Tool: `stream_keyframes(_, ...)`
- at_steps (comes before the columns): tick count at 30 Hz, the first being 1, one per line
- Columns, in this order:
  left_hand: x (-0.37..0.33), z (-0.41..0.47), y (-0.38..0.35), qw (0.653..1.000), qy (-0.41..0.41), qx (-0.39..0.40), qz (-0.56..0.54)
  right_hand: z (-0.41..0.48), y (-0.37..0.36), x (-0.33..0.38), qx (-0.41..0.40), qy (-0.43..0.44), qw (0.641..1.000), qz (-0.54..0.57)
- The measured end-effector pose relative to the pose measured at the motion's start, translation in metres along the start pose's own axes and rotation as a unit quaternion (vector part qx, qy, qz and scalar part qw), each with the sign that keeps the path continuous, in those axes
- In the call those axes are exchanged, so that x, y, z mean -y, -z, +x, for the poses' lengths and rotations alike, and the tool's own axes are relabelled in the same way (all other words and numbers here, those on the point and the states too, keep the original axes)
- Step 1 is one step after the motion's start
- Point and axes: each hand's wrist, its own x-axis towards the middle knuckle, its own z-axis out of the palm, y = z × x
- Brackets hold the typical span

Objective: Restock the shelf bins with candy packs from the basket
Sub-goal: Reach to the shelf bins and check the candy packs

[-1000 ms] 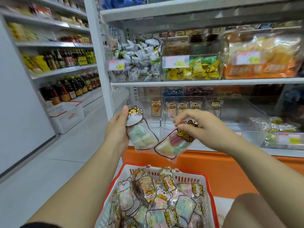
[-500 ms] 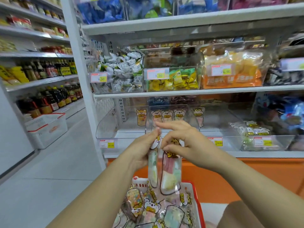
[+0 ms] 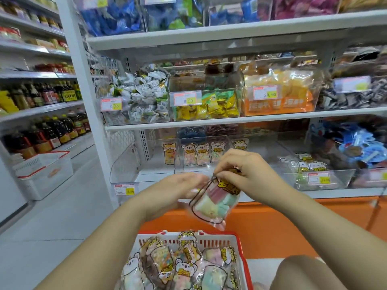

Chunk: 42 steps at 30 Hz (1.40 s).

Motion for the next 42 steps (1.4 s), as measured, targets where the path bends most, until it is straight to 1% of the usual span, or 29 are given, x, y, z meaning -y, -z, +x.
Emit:
stream_keyframes(1,0.001,-0.003,-0.003,0.999,-0.015,0.009,0.052,0.002,0.000,0.000,-0.011,-0.005,1.000,-0.006)
stream_keyframes(2,0.002,-0.003,-0.007,0.994,-0.029,-0.001,0.102,0.005,-0.001,0.002,-0.020,-0.008,1.000,-0.014)
stream_keyframes(4,0.009,0.003,-0.017,0.987,-0.049,-0.037,0.147,0.009,-0.006,0.005,-0.031,-0.002,0.999,-0.037)
stream_keyframes(6,0.016,0.010,-0.026,0.988,-0.055,-0.071,0.129,0.012,-0.011,0.007,-0.047,-0.001,0.997,-0.056)
stream_keyframes(8,0.021,0.016,-0.030,0.990,-0.046,-0.089,0.095,0.010,-0.010,0.004,-0.085,-0.021,0.994,-0.059)
stream_keyframes(9,0.025,0.019,-0.031,0.992,-0.041,-0.091,0.077,0.007,-0.008,0.000,-0.115,-0.057,0.990,-0.050)
stream_keyframes(10,0.028,0.022,-0.031,0.993,-0.036,-0.097,0.058,0.002,-0.005,-0.002,-0.142,-0.113,0.983,-0.022)
stream_keyframes(11,0.031,0.024,-0.031,0.994,-0.029,-0.103,0.037,-0.005,-0.003,-0.006,-0.160,-0.175,0.971,0.020)
stream_keyframes(12,0.033,0.026,-0.032,0.994,-0.021,-0.108,0.018,-0.013,-0.002,-0.011,-0.159,-0.244,0.954,0.071)
stream_keyframes(14,0.036,0.034,-0.035,0.993,-0.014,-0.115,-0.016,-0.026,-0.005,-0.018,-0.107,-0.373,0.900,0.199)
stream_keyframes(15,0.035,0.039,-0.039,0.992,-0.015,-0.120,-0.030,-0.031,-0.008,-0.023,-0.074,-0.415,0.868,0.264)
stream_keyframes(16,0.033,0.045,-0.043,0.991,-0.016,-0.127,-0.038,-0.033,-0.010,-0.028,-0.045,-0.438,0.839,0.319)
stream_keyframes(17,0.032,0.052,-0.048,0.990,-0.020,-0.132,-0.043,-0.033,-0.012,-0.032,-0.026,-0.442,0.822,0.359)
stream_keyframes(18,0.031,0.060,-0.053,0.990,-0.025,-0.136,-0.035,-0.032,-0.013,-0.038,-0.018,-0.429,0.822,0.374)
stream_keyframes(19,0.029,0.068,-0.058,0.989,-0.032,-0.140,-0.017,-0.030,-0.014,-0.045,-0.020,-0.412,0.837,0.358)
stream_keyframes(21,0.024,0.086,-0.070,0.989,-0.044,-0.141,0.027,-0.026,-0.015,-0.062,-0.056,-0.378,0.872,0.306)
stream_keyframes(22,0.022,0.097,-0.076,0.989,-0.045,-0.137,0.041,-0.026,-0.014,-0.072,-0.079,-0.367,0.879,0.293)
stream_keyframes(24,0.016,0.120,-0.085,0.988,-0.044,-0.130,0.074,-0.026,-0.008,-0.094,-0.111,-0.355,0.883,0.287)
stream_keyframes(27,-0.001,0.154,-0.087,0.978,-0.052,-0.111,0.169,-0.018,0.011,-0.135,-0.139,-0.364,0.891,0.233)
stream_keyframes(28,-0.005,0.166,-0.083,0.971,-0.054,-0.109,0.207,-0.013,0.020,-0.150,-0.157,-0.371,0.889,0.219)
stream_keyframes(30,-0.009,0.193,-0.071,0.944,-0.065,-0.120,0.299,-0.001,0.033,-0.181,-0.194,-0.389,0.878,0.200)
stream_keyframes(31,-0.009,0.206,-0.065,0.929,-0.073,-0.122,0.341,0.005,0.035,-0.197,-0.203,-0.399,0.875,0.184)
stream_keyframes(33,-0.008,0.231,-0.057,0.911,-0.067,-0.115,0.390,0.016,0.034,-0.227,-0.207,-0.415,0.873,0.152)
stream_keyframes(37,0.003,0.283,-0.048,0.891,-0.050,-0.101,0.441,0.035,0.016,-0.279,-0.166,-0.462,0.868,0.073)
stream_keyframes(40,0.013,0.321,-0.043,0.890,-0.044,-0.083,0.446,0.048,0.000,-0.318,-0.157,-0.507,0.847,0.041)
stream_keyframes(42,0.017,0.345,-0.039,0.885,-0.047,-0.091,0.453,0.059,-0.007,-0.340,-0.153,-0.532,0.832,0.027)
